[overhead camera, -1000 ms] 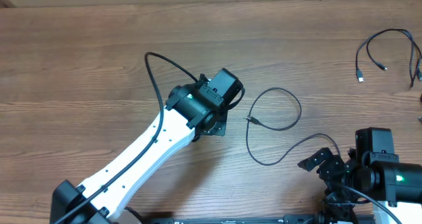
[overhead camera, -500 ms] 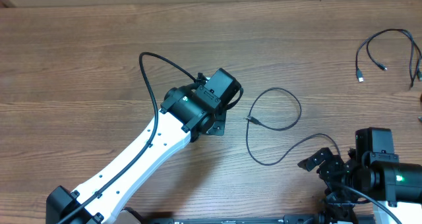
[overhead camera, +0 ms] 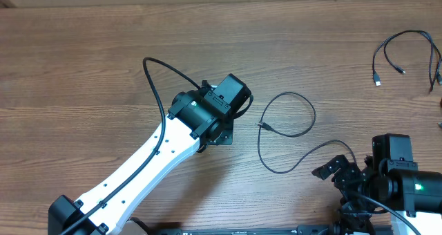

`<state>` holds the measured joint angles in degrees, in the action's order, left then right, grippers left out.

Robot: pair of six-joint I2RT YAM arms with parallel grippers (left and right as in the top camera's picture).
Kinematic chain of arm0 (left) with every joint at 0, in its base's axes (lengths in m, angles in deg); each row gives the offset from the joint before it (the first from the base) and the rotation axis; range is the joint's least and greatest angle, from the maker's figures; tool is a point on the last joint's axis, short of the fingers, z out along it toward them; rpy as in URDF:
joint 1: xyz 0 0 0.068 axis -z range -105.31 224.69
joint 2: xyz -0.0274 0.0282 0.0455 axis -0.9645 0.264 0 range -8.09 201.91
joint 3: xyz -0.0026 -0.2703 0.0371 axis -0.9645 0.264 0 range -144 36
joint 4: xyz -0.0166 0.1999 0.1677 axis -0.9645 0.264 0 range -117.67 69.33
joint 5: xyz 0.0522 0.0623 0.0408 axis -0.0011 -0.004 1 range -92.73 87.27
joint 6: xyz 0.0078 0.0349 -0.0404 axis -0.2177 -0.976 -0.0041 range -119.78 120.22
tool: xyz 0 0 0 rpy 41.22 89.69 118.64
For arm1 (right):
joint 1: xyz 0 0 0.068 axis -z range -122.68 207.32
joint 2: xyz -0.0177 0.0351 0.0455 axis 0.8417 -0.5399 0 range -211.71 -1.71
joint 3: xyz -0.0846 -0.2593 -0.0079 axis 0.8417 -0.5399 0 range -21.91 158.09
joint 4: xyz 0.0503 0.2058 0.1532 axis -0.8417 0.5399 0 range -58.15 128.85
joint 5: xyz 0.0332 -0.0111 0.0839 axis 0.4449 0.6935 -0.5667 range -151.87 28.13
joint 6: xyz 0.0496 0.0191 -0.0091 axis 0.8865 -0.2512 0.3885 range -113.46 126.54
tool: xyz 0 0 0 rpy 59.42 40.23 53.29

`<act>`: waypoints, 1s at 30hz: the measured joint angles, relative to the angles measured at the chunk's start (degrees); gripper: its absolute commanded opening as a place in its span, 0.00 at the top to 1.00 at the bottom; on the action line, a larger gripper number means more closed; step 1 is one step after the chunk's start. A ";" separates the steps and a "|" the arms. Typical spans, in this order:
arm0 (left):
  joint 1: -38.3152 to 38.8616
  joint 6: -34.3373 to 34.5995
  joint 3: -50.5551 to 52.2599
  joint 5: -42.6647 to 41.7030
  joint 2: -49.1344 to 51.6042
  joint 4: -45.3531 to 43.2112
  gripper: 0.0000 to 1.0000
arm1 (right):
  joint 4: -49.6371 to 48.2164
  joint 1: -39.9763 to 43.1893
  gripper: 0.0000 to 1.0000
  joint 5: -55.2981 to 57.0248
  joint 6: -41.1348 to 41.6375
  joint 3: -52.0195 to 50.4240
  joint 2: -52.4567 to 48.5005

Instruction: Untangle cables

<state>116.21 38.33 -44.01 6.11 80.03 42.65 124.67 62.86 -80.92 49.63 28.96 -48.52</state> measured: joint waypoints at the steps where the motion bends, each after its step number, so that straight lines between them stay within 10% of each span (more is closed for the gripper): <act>1: 0.00 0.96 0.00 0.00 0.00 0.00 0.96 | -0.04 0.00 0.00 -0.02 0.02 0.00 0.00; 30: 1.51 0.87 0.00 3.67 0.00 -1.95 0.96 | -7.23 0.00 0.00 -0.02 0.15 0.00 -0.02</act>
<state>117.72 39.20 -44.01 9.78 80.03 40.71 117.44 62.86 -80.94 49.79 28.96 -48.54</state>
